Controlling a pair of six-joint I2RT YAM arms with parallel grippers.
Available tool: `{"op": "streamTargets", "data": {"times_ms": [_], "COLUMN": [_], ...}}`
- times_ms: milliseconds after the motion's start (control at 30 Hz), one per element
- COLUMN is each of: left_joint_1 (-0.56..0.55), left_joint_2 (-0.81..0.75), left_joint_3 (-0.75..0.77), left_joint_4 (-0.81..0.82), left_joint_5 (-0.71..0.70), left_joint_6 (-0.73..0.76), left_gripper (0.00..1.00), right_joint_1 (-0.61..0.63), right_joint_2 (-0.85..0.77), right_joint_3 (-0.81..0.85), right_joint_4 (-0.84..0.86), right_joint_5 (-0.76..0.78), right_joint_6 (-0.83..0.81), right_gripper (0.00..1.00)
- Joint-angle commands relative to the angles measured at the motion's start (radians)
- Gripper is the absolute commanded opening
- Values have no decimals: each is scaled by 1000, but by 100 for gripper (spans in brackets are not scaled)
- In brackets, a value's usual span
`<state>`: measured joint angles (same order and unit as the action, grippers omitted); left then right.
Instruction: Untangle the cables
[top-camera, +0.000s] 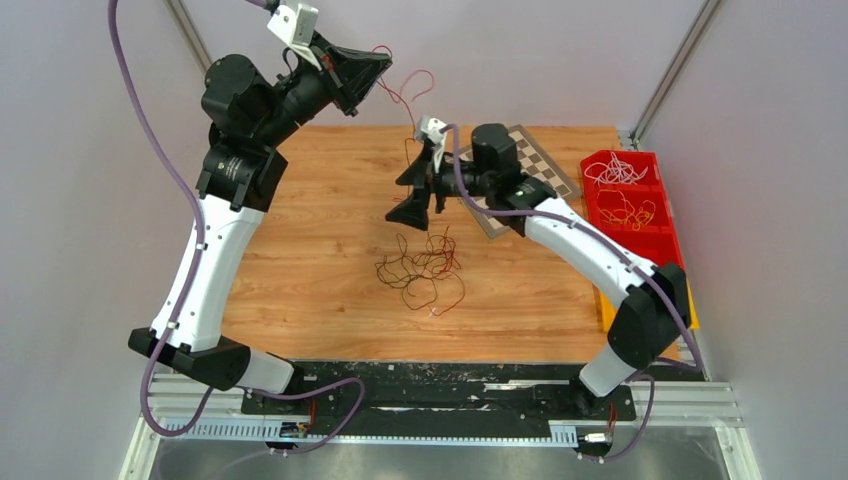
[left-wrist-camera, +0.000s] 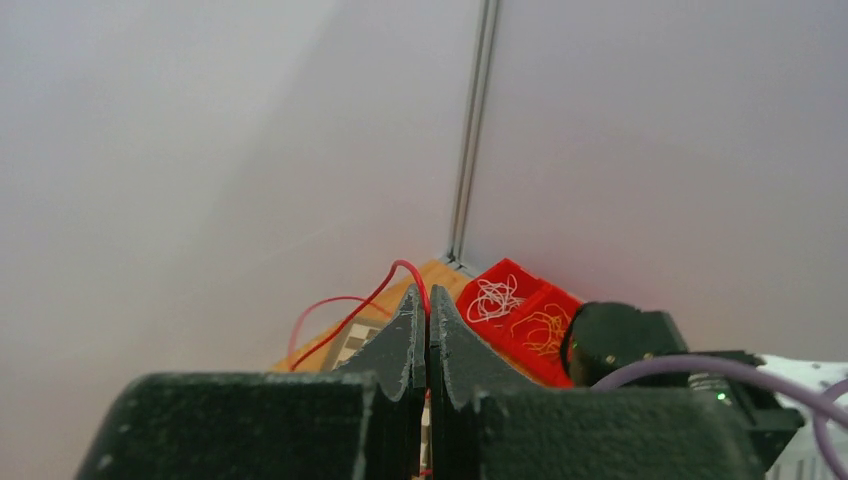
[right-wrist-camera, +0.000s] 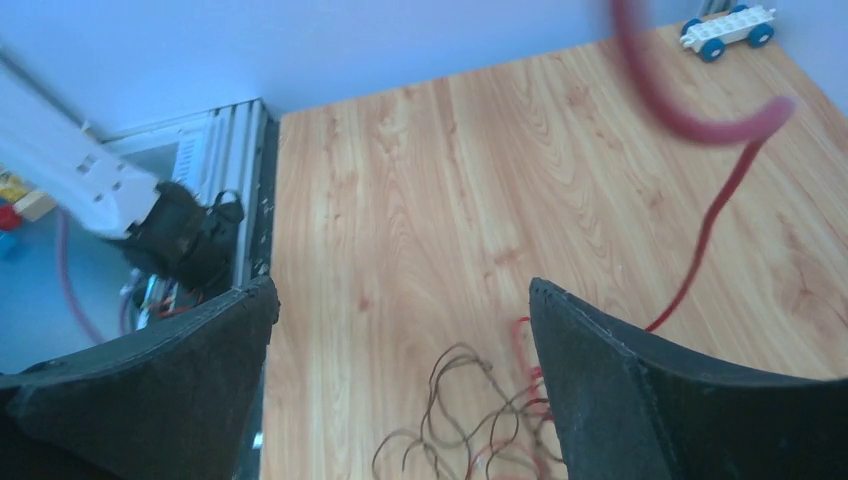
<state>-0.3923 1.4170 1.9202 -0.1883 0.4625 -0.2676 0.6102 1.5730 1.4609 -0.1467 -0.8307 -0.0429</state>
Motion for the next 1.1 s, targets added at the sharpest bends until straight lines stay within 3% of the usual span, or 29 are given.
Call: {"op": "streamTargets", "data": {"times_ms": [0, 67, 167, 267, 400, 533, 600, 667, 933, 1000, 1067], "left_joint_1": [1, 2, 2, 2, 1, 2, 1, 2, 2, 2, 2], "left_joint_2": [-20, -24, -24, -29, -34, -37, -35, -35, -50, -49, -43], "left_joint_3": [15, 26, 39, 42, 29, 14, 10, 3, -21, -11, 12], "left_joint_4": [49, 46, 30, 19, 18, 34, 35, 41, 58, 57, 57], "left_joint_5": [-9, -17, -25, -31, -30, -14, -4, 14, 50, 41, 19], "left_joint_6": [-50, -38, -22, -8, -9, -28, -37, -37, -31, -17, -4], "left_gripper": [0, 0, 0, 0, 0, 0, 0, 0, 0, 0, 0], "right_joint_1": [40, 39, 29, -3, -31, -47, -45, -42, 14, 30, 38], "right_joint_2": [105, 152, 152, 84, -53, -189, -213, -165, 133, 182, 224], "right_joint_3": [-9, -9, -34, -69, -87, -145, -158, -157, -24, -52, -106], "right_joint_4": [261, 278, 282, 263, 119, 67, 69, 106, 345, 414, 476], "right_joint_5": [211, 295, 321, 162, -24, 2, 62, 102, 129, 145, 173], "right_joint_6": [101, 109, 104, 143, 140, 115, 100, 125, 227, 227, 213], "right_gripper": [97, 87, 84, 83, 84, 87, 94, 100, 99, 84, 56]}}
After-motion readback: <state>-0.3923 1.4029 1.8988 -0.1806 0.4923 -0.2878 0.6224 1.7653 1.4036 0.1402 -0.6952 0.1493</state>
